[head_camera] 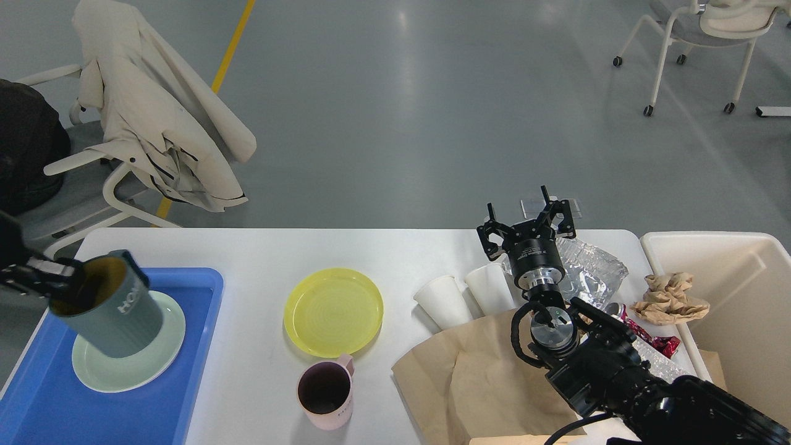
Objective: Tidy desktop
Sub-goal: 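Lift the grey-green mug and place it in the blue tray corner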
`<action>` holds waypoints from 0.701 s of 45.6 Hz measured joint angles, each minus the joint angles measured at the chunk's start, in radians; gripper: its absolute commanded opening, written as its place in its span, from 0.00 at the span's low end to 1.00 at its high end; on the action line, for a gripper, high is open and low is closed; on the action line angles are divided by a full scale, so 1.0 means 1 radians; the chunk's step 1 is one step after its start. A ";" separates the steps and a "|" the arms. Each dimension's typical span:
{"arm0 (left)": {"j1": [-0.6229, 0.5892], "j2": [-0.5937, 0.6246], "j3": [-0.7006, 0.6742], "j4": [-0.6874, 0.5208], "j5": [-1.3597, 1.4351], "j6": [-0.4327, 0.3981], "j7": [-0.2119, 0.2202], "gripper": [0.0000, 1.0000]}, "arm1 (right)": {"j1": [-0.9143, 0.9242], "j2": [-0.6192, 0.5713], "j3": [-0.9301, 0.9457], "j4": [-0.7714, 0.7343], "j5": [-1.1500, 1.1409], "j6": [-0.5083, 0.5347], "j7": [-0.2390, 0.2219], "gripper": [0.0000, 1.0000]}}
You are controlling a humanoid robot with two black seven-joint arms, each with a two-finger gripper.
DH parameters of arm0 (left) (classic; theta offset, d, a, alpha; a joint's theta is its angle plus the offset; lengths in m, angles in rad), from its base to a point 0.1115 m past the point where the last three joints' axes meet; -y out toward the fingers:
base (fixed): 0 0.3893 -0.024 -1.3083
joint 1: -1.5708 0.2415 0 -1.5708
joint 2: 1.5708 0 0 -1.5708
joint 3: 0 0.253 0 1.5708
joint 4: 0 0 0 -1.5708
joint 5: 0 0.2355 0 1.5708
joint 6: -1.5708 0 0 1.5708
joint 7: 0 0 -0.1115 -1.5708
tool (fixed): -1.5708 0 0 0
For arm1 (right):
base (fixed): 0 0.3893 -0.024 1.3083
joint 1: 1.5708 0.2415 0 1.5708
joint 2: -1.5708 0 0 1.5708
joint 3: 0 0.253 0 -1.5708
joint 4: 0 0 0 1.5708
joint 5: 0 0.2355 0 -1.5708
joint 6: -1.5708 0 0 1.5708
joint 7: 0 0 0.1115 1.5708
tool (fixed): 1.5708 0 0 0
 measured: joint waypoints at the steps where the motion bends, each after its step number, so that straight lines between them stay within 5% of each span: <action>1: 0.007 0.037 -0.001 0.010 0.040 -0.002 0.000 0.00 | 0.000 0.000 0.000 0.000 0.000 0.000 0.000 1.00; 9: 0.109 0.276 -0.015 0.118 0.286 0.020 -0.012 0.00 | 0.000 -0.001 0.001 0.000 0.000 0.000 0.000 1.00; 15: 0.244 0.308 -0.014 0.155 0.345 0.155 -0.041 0.00 | 0.000 0.000 0.001 0.000 0.000 0.000 0.000 1.00; 25: 0.570 0.150 -0.034 0.202 0.222 0.483 -0.047 0.00 | 0.000 0.000 0.001 0.000 0.000 0.000 0.000 1.00; 32: 0.844 -0.014 -0.123 0.300 0.056 0.635 -0.060 0.00 | 0.000 0.000 0.001 0.000 0.000 0.000 0.000 1.00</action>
